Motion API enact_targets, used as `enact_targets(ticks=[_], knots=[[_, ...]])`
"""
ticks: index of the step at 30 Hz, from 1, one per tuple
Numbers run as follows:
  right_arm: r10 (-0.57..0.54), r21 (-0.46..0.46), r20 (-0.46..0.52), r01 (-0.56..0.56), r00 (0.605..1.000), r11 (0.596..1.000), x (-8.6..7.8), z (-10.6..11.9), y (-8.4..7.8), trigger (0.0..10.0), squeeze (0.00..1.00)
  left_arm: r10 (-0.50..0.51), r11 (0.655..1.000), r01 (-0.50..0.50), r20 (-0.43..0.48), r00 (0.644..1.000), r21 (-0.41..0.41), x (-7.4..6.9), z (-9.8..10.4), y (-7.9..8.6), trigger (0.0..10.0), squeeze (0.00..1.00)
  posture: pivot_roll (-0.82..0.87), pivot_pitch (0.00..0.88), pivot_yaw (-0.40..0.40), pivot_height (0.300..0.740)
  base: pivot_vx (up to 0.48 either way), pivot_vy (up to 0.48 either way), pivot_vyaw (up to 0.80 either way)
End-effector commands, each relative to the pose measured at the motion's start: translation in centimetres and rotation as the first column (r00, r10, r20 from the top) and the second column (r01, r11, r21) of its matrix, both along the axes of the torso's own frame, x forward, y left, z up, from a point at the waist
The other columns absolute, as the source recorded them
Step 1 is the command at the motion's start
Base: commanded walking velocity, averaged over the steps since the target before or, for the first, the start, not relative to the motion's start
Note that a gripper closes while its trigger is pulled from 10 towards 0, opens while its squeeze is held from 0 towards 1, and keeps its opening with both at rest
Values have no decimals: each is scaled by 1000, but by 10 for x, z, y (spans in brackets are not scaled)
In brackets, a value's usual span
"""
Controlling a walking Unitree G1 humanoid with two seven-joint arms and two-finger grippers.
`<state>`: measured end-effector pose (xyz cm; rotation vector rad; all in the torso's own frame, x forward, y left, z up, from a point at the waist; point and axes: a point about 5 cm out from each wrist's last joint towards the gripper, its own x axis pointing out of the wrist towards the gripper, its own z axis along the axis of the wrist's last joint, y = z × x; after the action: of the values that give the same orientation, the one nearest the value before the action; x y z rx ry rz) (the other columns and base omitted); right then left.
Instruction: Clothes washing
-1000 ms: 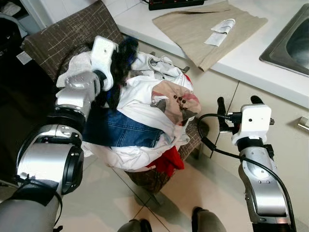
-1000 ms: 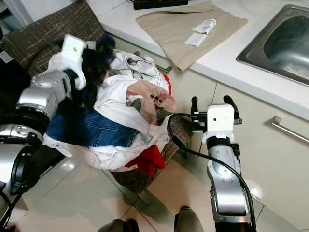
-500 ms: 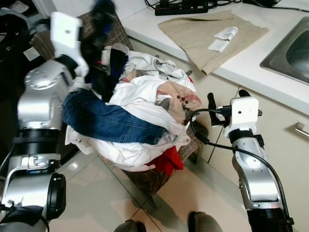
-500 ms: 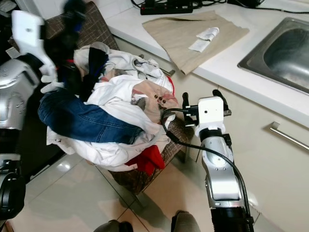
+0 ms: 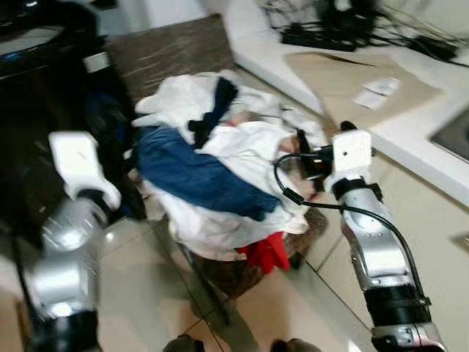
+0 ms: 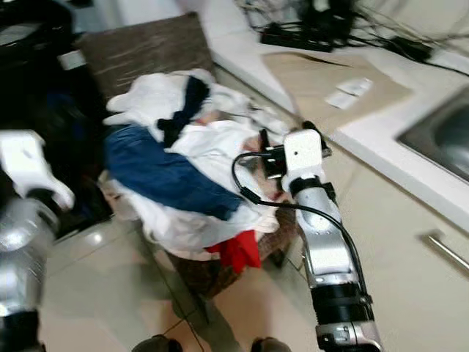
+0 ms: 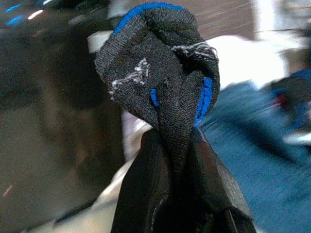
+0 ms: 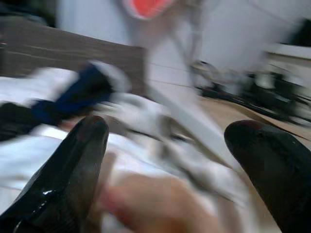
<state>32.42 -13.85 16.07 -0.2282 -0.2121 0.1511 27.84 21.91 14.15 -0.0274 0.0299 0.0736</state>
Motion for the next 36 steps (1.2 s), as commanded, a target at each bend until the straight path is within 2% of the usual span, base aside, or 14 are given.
enact_targets(ticks=[1,4,7,11,12,16,24,26,27,33,36], knots=[[22,14,0,-22,1000,1000,2,0,1,10000,0,4,1000,-5,41,999,28,0,7,-7,0,0,19,16,-21,740,0,0,681],[51,34,-13,-50,999,998,6,-2,3,10000,0,-9,998,5,58,998,58,-2,12,-23,0,0,30,12,-27,740,0,0,667],[57,37,-17,-56,998,998,7,-3,4,10000,0,-11,998,8,64,998,59,-4,13,-27,0,0,33,14,-28,740,0,0,646],[76,44,-18,-75,997,996,7,-5,7,10000,0,1,994,-9,72,997,108,-8,14,-30,0,0,36,21,-28,740,0,0,612],[77,30,-22,-76,997,997,7,-7,8,10000,31,9,989,-19,70,997,146,-9,12,-30,0,0,36,21,-28,740,0,0,587],[76,38,-26,-75,997,996,8,-8,7,10000,55,8,983,-23,80,997,182,-10,14,-36,0,0,32,29,-27,740,0,71,584],[65,35,-20,-64,998,997,9,-7,3,10000,67,35,986,-47,75,997,161,-10,12,-39,0,0,18,33,-24,740,0,428,577],[67,24,-19,-66,998,998,9,-8,3,10000,39,46,982,-58,68,997,178,-8,10,-39,0,0,13,32,-23,740,0,480,516],[67,25,-23,-66,998,998,9,-8,3,10000,0,52,982,-64,69,996,179,-6,10,-40,0,0,13,32,-23,740,0,0,0],[79,60,-21,-77,997,995,7,-9,3,10000,0,22,982,-39,91,996,187,-3,15,-48,0,0,5,31,-20,740,0,0,0],[81,35,-17,-81,997,996,7,-8,3,10000,0,15,981,-32,90,996,191,-2,15,-50,0,0,2,31,-18,740,0,0,215]])
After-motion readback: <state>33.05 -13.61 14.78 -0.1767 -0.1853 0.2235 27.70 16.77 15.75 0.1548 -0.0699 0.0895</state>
